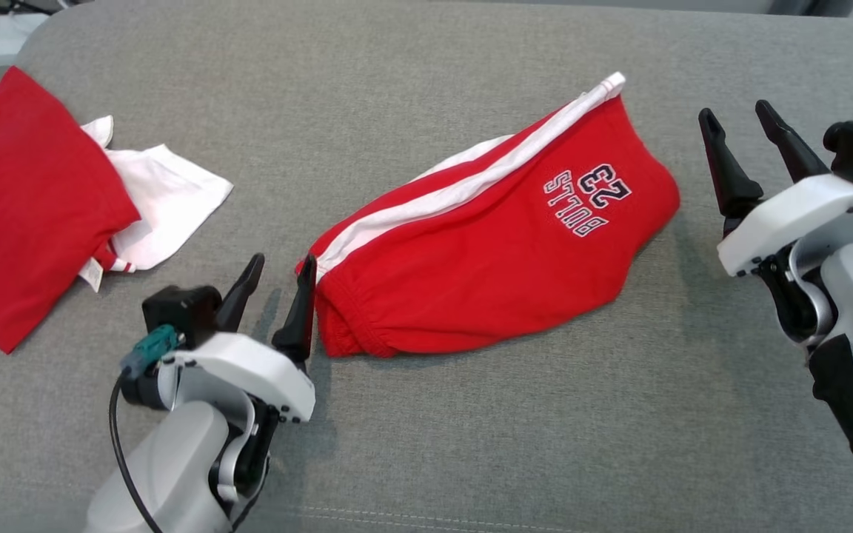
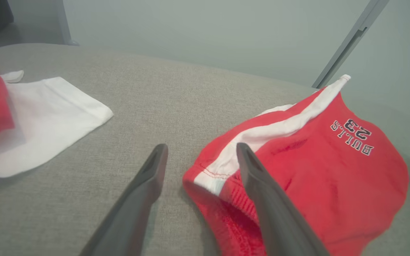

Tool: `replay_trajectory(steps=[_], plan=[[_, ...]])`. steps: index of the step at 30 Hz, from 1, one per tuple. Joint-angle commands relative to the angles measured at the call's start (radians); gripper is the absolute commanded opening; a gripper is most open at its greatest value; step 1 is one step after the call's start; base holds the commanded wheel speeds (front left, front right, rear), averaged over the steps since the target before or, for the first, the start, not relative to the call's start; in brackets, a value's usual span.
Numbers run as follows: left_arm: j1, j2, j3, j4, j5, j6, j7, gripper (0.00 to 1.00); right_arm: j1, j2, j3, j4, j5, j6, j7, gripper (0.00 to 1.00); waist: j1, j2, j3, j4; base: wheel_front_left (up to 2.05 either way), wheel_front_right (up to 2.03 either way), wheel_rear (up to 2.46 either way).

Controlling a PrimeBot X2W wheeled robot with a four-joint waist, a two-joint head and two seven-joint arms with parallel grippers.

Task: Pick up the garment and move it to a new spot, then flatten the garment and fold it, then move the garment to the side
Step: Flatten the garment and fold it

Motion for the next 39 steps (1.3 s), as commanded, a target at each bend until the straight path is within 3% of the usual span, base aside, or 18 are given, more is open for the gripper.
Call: replay_trajectory(steps=[1, 6, 15, 24, 39], plan=[[0.013, 0.040, 0.043, -0.040, 0.006, 0.021, -0.013, 1.00, 0.056, 0.009, -0.023, -0.045, -0.041, -0.003, -0.014, 1.00, 0.0000, 0.0000, -0.014, -0.018, 0.00, 0.00, 0.00], [0.091, 0.053, 0.035, -0.121, -0.019, 0.046, 0.025, 1.00, 0.166, 0.054, -0.107, -0.098, -0.145, -0.003, -0.014, 1.00, 0.0000, 0.0000, -0.027, -0.042, 0.00, 0.00, 0.00], [0.080, 0.038, 0.006, -0.168, -0.049, 0.045, 0.116, 1.00, 0.105, 0.103, -0.069, -0.001, -0.182, -0.003, -0.014, 1.00, 0.0000, 0.0000, 0.007, -0.014, 0.00, 0.00, 0.00], [-0.017, -0.051, -0.022, -0.076, -0.105, -0.024, 0.194, 1.00, -0.053, 0.107, 0.015, 0.210, -0.155, -0.003, 0.014, 1.00, 0.0000, 0.0000, 0.065, 0.069, 0.00, 0.00, 0.00], [-0.123, -0.179, -0.039, 0.139, -0.211, -0.138, 0.286, 1.00, -0.136, 0.130, 0.116, 0.374, -0.052, -0.003, 0.165, 1.00, 0.0000, 0.0000, 0.088, 0.124, 0.00, 0.00, 0.00]])
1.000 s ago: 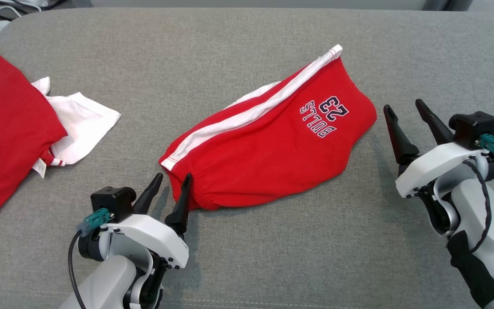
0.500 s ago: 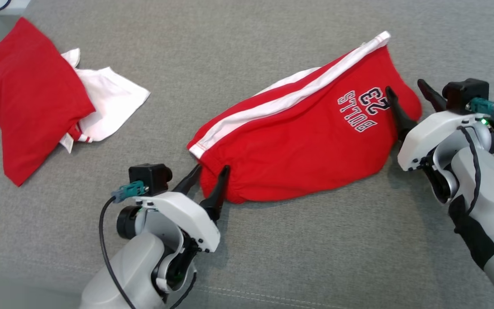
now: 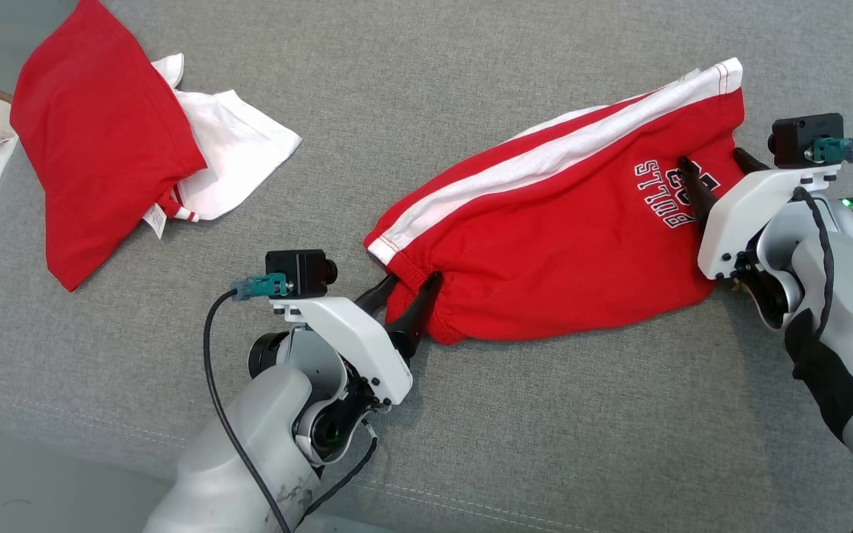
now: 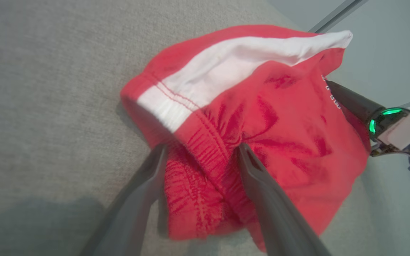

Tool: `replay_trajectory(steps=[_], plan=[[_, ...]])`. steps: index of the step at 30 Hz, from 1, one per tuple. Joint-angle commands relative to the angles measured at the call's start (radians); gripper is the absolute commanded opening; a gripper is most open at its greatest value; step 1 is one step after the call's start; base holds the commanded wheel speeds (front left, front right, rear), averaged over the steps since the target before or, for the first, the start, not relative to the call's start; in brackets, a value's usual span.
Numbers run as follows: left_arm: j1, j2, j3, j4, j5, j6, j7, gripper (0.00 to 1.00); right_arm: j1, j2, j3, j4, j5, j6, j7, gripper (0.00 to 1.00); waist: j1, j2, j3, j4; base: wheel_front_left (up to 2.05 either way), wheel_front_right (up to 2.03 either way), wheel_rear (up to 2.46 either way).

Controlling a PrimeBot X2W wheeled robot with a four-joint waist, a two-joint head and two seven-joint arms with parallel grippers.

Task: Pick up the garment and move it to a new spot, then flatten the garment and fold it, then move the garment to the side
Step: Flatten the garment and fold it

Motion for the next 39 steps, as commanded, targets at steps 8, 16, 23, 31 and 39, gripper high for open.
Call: replay_trajectory(steps=[8, 16, 23, 31, 39], plan=[[-0.075, -0.022, -0.010, 0.109, -0.078, -0.068, 0.106, 0.00, 0.022, 0.030, 0.067, -0.016, 0.101, -0.003, 0.134, 0.00, 0.0000, 0.0000, -0.005, -0.001, 0.00, 0.00, 0.00], [-0.063, 0.000, 0.008, 0.085, -0.122, -0.121, 0.065, 0.00, 0.078, -0.012, 0.086, -0.135, 0.241, -0.003, 0.105, 0.00, 0.0000, 0.0000, -0.024, -0.044, 0.00, 0.00, 0.00], [0.026, 0.118, 0.042, -0.061, -0.132, -0.111, 0.042, 0.00, 0.194, -0.080, 0.091, -0.300, 0.356, -0.003, 0.042, 0.00, 0.0000, 0.0000, -0.050, -0.081, 0.00, 0.00, 0.00], [0.146, 0.237, 0.063, -0.265, -0.143, -0.042, 0.069, 0.00, 0.383, -0.152, 0.061, -0.516, 0.436, -0.003, -0.020, 0.00, 0.0000, 0.0000, -0.091, -0.124, 0.00, 0.00, 0.00], [0.247, 0.344, 0.075, -0.427, -0.144, 0.059, 0.112, 0.00, 0.639, -0.159, -0.063, -0.685, 0.427, -0.003, -0.052, 0.00, 0.0000, 0.0000, -0.133, -0.183, 0.00, 0.00, 0.00]])
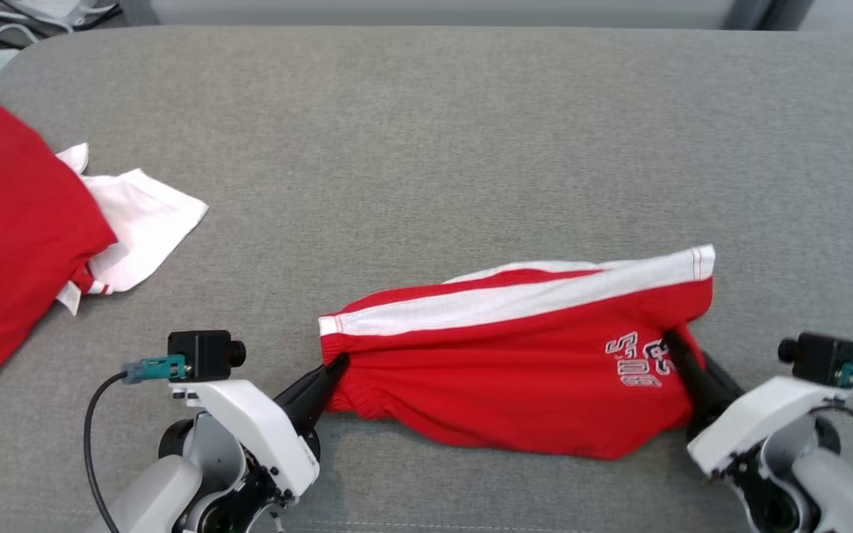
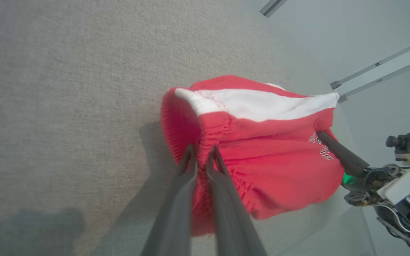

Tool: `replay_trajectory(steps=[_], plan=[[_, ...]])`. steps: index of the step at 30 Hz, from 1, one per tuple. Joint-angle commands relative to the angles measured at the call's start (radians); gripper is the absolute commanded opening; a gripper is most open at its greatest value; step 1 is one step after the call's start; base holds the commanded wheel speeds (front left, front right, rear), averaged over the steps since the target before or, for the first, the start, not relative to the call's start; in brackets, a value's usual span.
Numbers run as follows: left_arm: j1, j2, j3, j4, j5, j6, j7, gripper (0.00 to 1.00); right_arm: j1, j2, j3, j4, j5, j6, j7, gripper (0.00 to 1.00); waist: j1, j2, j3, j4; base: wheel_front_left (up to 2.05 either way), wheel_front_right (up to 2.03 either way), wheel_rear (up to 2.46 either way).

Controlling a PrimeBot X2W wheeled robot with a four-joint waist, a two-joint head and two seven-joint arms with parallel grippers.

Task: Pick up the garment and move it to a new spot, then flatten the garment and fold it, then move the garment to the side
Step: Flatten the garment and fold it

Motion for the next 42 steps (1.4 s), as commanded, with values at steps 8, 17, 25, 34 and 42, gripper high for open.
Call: replay_trajectory(steps=[8, 17, 25, 34, 42], plan=[[0.005, 0.054, 0.059, -0.019, -0.017, 0.045, 0.014, 0.00, 0.086, 0.088, -0.092, -0.040, -0.155, 0.001, -0.005, 0.00, 0.0000, 0.0000, -0.014, -0.055, 0.00, 0.00, 0.00], [0.001, 0.038, 0.069, 0.035, 0.019, 0.069, -0.055, 1.00, 0.124, 0.145, -0.192, -0.066, -0.245, 0.001, 0.010, 1.00, 0.0000, 0.0000, -0.026, -0.056, 0.00, 0.00, 0.00], [0.032, 0.087, 0.107, -0.050, 0.170, 0.197, -0.249, 1.00, 0.175, 0.123, -0.354, -0.147, -0.374, 0.001, -0.063, 1.00, 0.0000, 0.0000, -0.061, -0.052, 0.00, 0.00, 0.00], [0.076, 0.157, 0.185, -0.212, 0.407, 0.348, -0.397, 1.00, 0.212, 0.147, -0.501, -0.253, -0.685, 0.001, -0.121, 1.00, 0.0000, 0.0000, -0.127, -0.050, 0.00, 0.00, 0.00], [0.249, 0.139, 0.298, -0.309, 0.571, 0.389, -0.402, 1.00, 0.318, 0.180, -0.550, -0.414, -0.815, 0.001, -0.123, 1.00, 0.0000, 0.0000, -0.180, -0.051, 0.00, 0.00, 0.00]])
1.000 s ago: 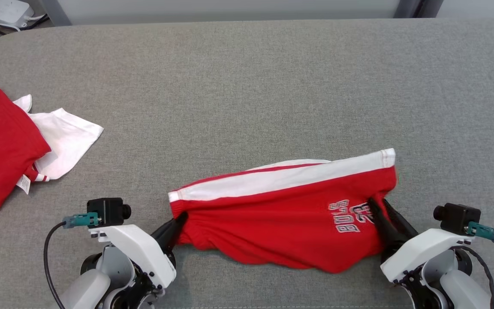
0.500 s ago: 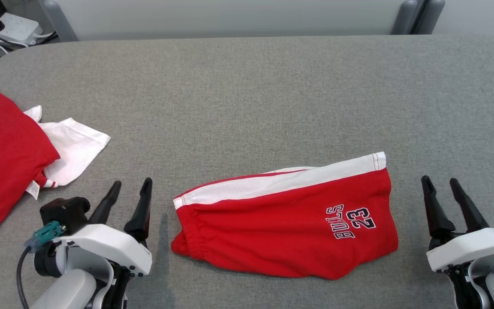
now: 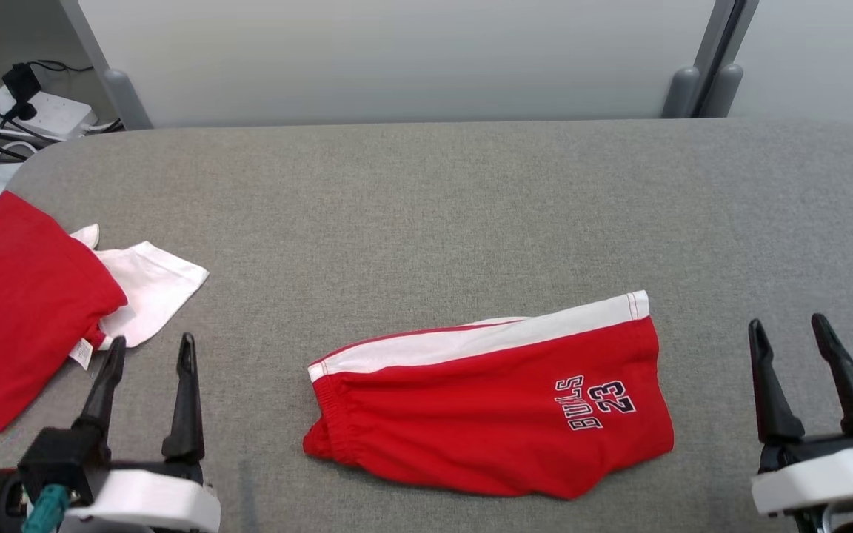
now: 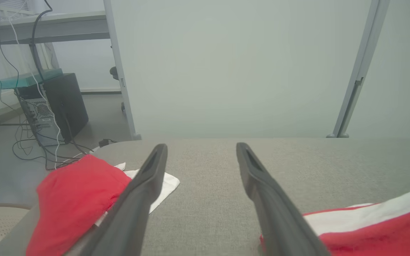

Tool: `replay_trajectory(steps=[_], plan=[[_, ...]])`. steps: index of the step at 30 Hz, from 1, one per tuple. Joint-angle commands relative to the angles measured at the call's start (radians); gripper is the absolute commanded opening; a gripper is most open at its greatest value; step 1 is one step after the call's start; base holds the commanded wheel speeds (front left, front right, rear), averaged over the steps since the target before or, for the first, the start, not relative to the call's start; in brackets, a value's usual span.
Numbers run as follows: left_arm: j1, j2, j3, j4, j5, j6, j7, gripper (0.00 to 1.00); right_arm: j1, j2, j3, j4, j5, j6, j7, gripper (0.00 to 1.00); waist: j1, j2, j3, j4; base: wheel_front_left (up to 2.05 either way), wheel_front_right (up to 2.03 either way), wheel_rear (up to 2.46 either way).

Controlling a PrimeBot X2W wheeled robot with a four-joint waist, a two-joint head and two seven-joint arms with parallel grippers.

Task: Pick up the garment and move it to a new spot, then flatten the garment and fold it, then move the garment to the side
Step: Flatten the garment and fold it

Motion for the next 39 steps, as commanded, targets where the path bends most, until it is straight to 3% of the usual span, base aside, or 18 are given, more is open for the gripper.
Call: replay_trajectory(steps=[1, 6, 10, 22, 39], plan=[[0.008, 0.017, 0.055, -0.031, 0.029, 0.007, -0.010, 1.00, 0.029, -0.006, 0.012, -0.045, -0.023, 0.001, -0.013, 1.00, 0.0000, -0.0001, -0.020, 0.002, 0.00, 0.00, 0.00], [0.099, -0.001, 0.090, -0.025, 0.056, -0.018, -0.010, 1.00, 0.119, 0.020, 0.001, -0.077, -0.048, 0.001, -0.013, 1.00, 0.0000, -0.0001, -0.059, -0.002, 0.00, 0.00, 0.00], [0.140, -0.008, 0.104, -0.006, 0.060, -0.063, -0.010, 1.00, 0.162, 0.038, 0.005, -0.092, -0.059, 0.001, -0.013, 1.00, 0.0000, -0.0001, -0.086, -0.009, 0.00, 0.00, 0.00], [0.157, -0.062, 0.159, 0.054, 0.073, -0.171, -0.010, 1.00, 0.197, 0.077, 0.005, -0.111, -0.062, 0.001, -0.013, 1.00, 0.0000, -0.0001, -0.114, -0.023, 0.00, 0.00, 0.00], [0.155, -0.091, 0.182, 0.075, 0.117, -0.205, -0.010, 1.00, 0.178, 0.089, 0.020, -0.100, -0.052, 0.001, -0.013, 1.00, 0.0000, -0.0001, -0.109, -0.018, 0.00, 0.00, 0.00]])
